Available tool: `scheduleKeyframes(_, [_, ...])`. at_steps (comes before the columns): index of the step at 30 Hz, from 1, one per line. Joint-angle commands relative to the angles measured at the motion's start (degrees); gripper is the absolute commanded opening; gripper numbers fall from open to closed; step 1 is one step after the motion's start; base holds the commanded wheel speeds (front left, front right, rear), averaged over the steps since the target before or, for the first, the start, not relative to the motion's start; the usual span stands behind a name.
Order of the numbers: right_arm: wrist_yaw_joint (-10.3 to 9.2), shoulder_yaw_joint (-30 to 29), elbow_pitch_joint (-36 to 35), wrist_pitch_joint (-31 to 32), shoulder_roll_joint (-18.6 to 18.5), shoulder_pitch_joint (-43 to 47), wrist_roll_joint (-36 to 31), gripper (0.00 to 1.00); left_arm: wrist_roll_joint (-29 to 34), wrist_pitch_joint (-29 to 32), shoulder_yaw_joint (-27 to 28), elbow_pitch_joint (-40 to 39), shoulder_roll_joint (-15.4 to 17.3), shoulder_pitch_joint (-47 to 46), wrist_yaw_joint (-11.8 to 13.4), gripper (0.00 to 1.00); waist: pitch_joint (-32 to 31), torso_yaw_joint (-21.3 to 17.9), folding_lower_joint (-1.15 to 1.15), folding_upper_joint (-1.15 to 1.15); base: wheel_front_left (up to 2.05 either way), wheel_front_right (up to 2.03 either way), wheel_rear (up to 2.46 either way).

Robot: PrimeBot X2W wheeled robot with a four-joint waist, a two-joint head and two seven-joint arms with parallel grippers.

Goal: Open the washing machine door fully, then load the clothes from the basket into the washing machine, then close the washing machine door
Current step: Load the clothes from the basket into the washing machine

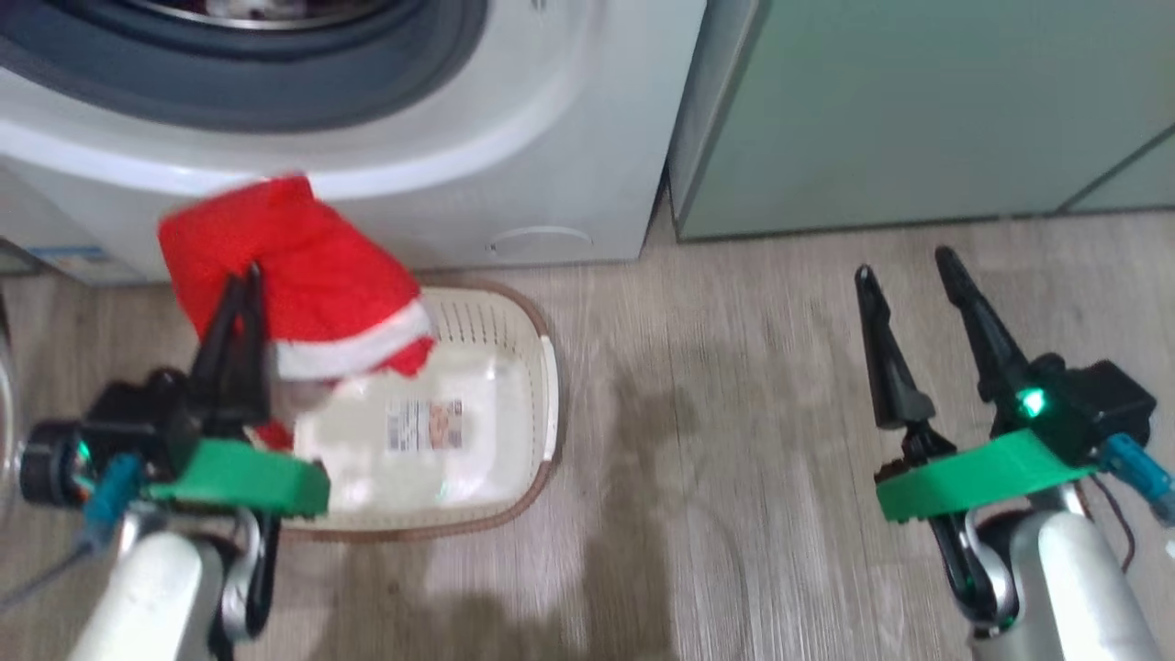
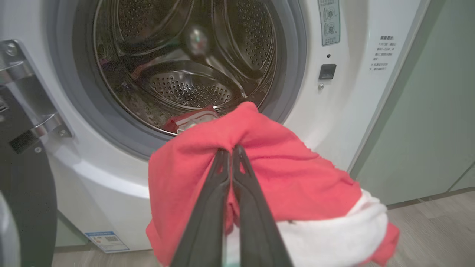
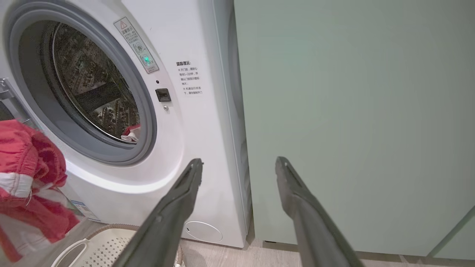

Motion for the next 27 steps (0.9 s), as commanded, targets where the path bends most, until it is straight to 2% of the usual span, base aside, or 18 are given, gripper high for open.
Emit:
scheduleKeyframes(1, [0.0,1.02,-1.56,0.51,-0.15,0.92,-0.51,1.0,0.6,0.13,1.78,-2.48,1.59,0.24,0.47,0.0,-3.6,0.4,0.01,-0.01,0.0,0.0,0.0])
scheduleKeyframes(7, [0.0,0.66,-2.05,1.97,-0.15,4.26,-0.56,1.0,0.62,1.39,0.69,-3.76,1.94,5.04,1.16,0.0,-7.96,0.71,0.01,-0.01,0.0,0.0,0.0])
scheduleKeyframes(16, [0.0,-0.45,-3.32,3.53,-0.15,9.26,0.29,1.0,-0.74,0.65,1.42,-4.27,0.75,8.96,2.8,0.0,-12.69,1.14,0.01,-0.01,0.0,0.0,0.0])
scheduleKeyframes(27, [0.0,-0.73,-4.97,4.59,-0.15,10.87,0.43,1.0,-1.13,0.3,1.86,-3.98,0.9,9.92,3.43,0.0,-13.66,1.45,0.01,-0.01,0.0,0.0,0.0])
